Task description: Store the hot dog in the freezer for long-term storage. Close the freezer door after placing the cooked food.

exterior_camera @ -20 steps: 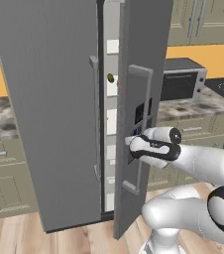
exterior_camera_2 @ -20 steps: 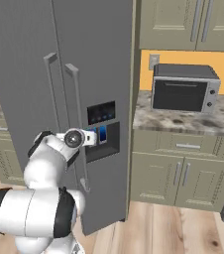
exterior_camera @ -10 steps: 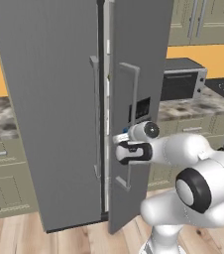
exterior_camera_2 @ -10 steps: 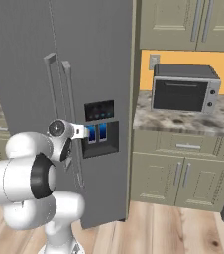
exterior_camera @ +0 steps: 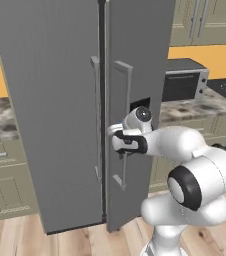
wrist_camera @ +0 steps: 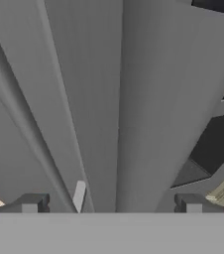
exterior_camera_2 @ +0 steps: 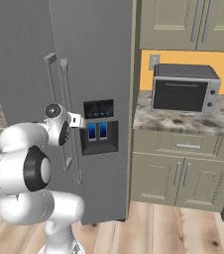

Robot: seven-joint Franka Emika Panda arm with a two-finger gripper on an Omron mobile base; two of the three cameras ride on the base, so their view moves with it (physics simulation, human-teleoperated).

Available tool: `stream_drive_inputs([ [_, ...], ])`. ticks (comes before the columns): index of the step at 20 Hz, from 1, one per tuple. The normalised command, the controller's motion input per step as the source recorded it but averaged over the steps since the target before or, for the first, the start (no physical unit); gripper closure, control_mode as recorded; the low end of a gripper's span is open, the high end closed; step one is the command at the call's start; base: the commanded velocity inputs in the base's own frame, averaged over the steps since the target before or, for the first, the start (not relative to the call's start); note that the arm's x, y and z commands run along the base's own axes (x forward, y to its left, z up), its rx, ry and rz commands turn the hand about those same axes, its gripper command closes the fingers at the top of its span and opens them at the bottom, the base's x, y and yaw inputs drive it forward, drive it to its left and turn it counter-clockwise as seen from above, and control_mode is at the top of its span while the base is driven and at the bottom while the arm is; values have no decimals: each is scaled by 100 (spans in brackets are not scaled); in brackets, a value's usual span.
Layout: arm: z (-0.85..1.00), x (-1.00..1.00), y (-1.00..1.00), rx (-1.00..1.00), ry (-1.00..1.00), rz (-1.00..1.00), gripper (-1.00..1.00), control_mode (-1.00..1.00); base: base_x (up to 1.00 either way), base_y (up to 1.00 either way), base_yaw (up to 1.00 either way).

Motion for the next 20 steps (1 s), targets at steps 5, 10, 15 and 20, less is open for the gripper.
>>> stream_drive_inputs([
  [5, 15, 19, -20, 6, 2, 0, -100, -100, 0, 0, 0],
  [10, 0, 5, -11, 2, -2, 1, -100, -100, 0, 0, 0],
  [15, 2, 35, -4, -2, 0, -6, -100, -100, 0, 0, 0],
  [20, 2, 41, 0, 0, 0, -4, -100, -100, 0, 0, 0],
])
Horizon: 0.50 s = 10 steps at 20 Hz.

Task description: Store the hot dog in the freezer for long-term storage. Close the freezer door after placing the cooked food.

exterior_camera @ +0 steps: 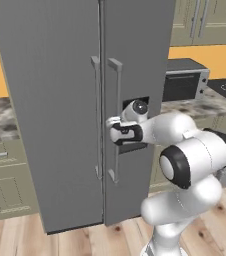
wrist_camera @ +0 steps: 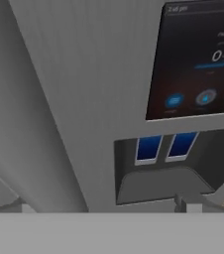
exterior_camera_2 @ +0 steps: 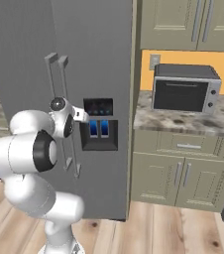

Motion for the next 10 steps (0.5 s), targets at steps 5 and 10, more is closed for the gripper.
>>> stream_drive_inputs([
  [5, 1, 38, 0, 0, 0, -2, -100, -100, 0, 0, 0],
  [10, 2, 39, 0, 0, -4, -5, -100, -100, 0, 0, 0],
])
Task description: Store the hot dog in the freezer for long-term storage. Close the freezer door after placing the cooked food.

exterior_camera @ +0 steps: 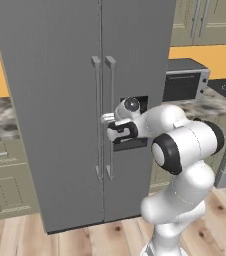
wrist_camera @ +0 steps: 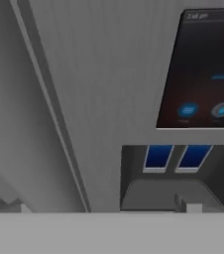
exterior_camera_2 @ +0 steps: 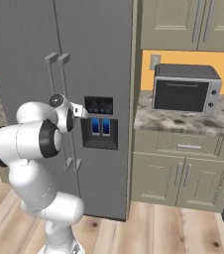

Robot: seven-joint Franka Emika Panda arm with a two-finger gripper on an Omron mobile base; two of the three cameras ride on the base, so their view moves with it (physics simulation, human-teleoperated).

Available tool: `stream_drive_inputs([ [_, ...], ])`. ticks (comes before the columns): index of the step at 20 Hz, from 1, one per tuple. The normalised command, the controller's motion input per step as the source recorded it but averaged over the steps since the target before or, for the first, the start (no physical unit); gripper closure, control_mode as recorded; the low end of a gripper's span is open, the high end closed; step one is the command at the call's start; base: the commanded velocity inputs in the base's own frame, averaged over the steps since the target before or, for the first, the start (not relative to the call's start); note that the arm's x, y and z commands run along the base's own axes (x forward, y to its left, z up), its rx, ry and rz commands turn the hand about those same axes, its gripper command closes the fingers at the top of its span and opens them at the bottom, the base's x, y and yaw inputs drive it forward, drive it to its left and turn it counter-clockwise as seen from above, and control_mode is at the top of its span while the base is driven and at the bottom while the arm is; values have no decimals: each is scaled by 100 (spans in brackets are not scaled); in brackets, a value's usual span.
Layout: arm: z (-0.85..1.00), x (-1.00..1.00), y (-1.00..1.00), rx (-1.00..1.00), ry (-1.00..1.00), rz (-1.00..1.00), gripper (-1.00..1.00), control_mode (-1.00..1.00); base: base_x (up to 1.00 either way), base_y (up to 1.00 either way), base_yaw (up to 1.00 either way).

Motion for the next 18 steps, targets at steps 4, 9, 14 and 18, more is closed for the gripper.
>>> stream_drive_inputs([
  [4, 0, 44, 0, 0, -8, -6, -100, -100, 0, 0, 0],
  [9, 0, 56, 0, 0, -3, -6, -100, -100, 0, 0, 0],
  [14, 4, 47, 0, 0, -1, -6, -100, -100, 0, 0, 0],
  [18, 16, 21, 0, 0, -1, -4, -100, -100, 0, 0, 0],
])
